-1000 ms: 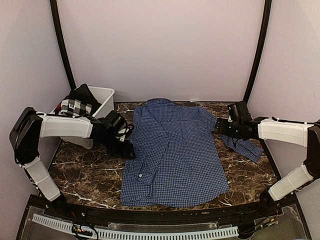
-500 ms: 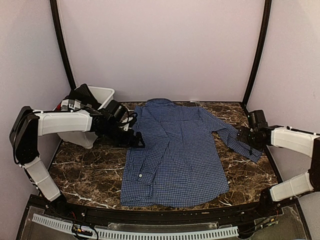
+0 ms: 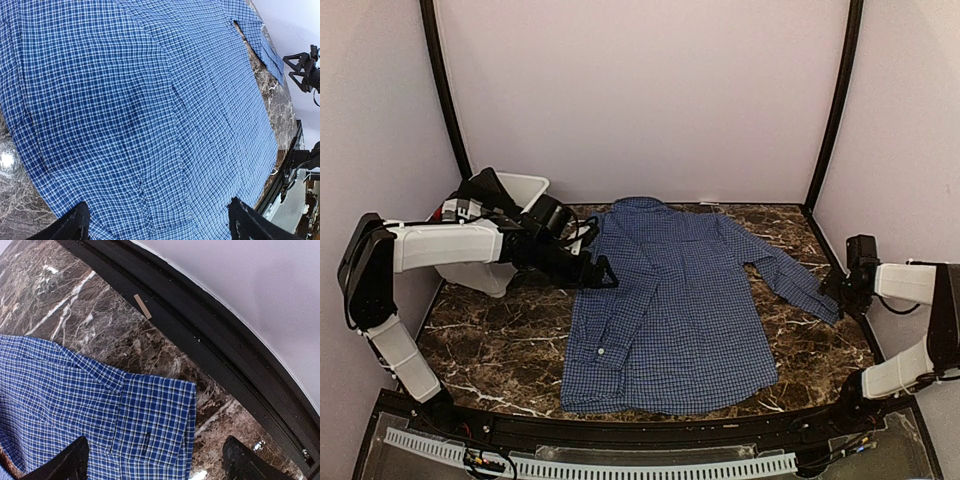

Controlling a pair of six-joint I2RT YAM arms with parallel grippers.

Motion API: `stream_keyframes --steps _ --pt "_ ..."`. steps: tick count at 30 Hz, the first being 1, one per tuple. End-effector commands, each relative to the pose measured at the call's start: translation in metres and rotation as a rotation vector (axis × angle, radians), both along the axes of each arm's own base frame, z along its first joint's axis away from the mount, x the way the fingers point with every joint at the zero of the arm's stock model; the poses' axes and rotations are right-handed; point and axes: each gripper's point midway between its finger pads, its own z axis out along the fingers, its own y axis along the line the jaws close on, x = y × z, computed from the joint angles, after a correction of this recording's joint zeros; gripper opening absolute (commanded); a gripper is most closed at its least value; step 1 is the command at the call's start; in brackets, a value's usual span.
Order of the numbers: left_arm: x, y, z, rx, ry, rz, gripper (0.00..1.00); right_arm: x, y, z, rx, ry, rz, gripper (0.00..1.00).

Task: Fold and stack the long sleeve shirts
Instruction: Pick up the sleeve from the center of the board.

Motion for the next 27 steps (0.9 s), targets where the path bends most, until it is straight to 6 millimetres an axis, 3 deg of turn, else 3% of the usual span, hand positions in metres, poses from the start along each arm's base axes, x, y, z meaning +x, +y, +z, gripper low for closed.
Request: stream_keyframes --steps 1,10,18,21,24,27 --pt "-0.001 -0.013 0.044 -0.109 -0.072 -0.026 0.95 0.007 -0.001 -0.007 0.06 -0.022 0.015 0.87" --pt "-0.004 -0.014 0.057 -0.139 -0.086 -0.036 0.95 0.009 0.001 -0.03 0.132 0.016 0.02 0.68" --pt "-0.004 -0.016 0.056 -0.159 -0.076 -0.021 0.95 0.01 0.003 -0.039 0.131 0.044 0.062 0.34" --pt "0.001 -0.019 0.056 -0.168 -0.077 -0.011 0.95 0.016 0.003 -0.032 0.118 0.029 0.088 0.14" --pt "0.006 -0.022 0.059 -0.18 -0.081 0.003 0.95 0.026 0.003 -0.019 0.106 -0.002 0.117 0.01" --pt "0.011 -0.025 0.058 -0.185 -0.075 0.017 0.95 0.04 0.004 0.0 0.095 -0.052 0.158 0.0"
